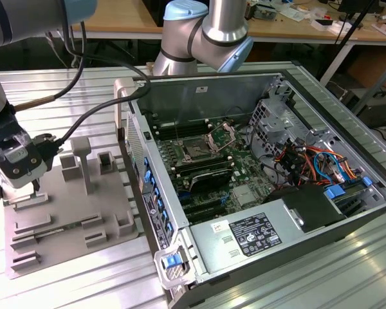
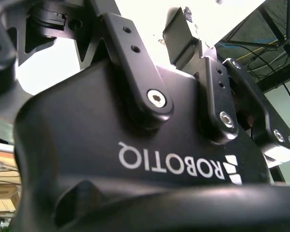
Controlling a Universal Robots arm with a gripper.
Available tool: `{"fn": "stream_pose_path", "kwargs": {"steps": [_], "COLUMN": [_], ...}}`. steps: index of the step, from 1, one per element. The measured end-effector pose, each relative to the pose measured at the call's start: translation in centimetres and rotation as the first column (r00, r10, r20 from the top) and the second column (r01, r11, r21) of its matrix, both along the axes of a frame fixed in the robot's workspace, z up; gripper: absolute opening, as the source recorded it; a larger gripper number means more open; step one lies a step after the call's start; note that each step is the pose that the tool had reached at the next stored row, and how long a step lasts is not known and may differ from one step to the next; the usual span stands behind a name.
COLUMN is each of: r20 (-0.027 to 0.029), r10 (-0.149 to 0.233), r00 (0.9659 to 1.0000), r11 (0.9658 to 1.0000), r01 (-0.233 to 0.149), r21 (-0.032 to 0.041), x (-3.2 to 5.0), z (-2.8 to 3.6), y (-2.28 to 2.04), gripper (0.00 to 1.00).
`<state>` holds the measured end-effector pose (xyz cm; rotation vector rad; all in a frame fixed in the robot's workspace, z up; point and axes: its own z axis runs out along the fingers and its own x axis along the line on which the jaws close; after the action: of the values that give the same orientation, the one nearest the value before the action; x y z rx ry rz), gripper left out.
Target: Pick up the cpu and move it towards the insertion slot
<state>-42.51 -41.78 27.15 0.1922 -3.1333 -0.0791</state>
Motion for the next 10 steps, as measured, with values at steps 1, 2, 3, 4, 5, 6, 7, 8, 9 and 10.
{"fn": "stream_pose_path", "kwargs": {"steps": [1, 2, 3, 4, 5, 6, 7, 8, 9, 10], "r20": [-0.0001, -0.0001, -0.0001, -0.0001, 0.0, -0.0001, -0.0001, 0.0, 0.0, -0.0001], "r10": [0.0, 0.0, 0.0, 0.0, 0.0, 0.0, 0.0, 0.0, 0.0, 0.0], "r00": [1.0, 1.0, 1.0, 1.0, 1.0, 1.0, 1.0, 1.0, 1.0, 1.0], "r11": [1.0, 1.0, 1.0, 1.0, 1.0, 1.0, 1.0, 1.0, 1.0, 1.0], "r01": [0.0, 0.0, 0.0, 0.0, 0.0, 0.0, 0.0, 0.0, 0.0, 0.0], "r21": [0.0, 0.0, 0.0, 0.0, 0.0, -0.0001, 0.0, 0.0, 0.0, 0.0], "x": [0.0, 0.0, 0.0, 0.0, 0.0, 0.0, 0.0, 0.0, 0.0, 0.0], "z": [0.08, 0.14, 0.18, 0.26, 0.34, 0.43, 0.49, 0.54, 0.61, 0.66], "y": [0.0, 0.0, 0.0, 0.0, 0.0, 0.0, 0.0, 0.0, 0.0, 0.0], "gripper": [0.55, 0.55, 0.55, 0.55, 0.55, 0.55, 0.55, 0.55, 0.55, 0.55]}}
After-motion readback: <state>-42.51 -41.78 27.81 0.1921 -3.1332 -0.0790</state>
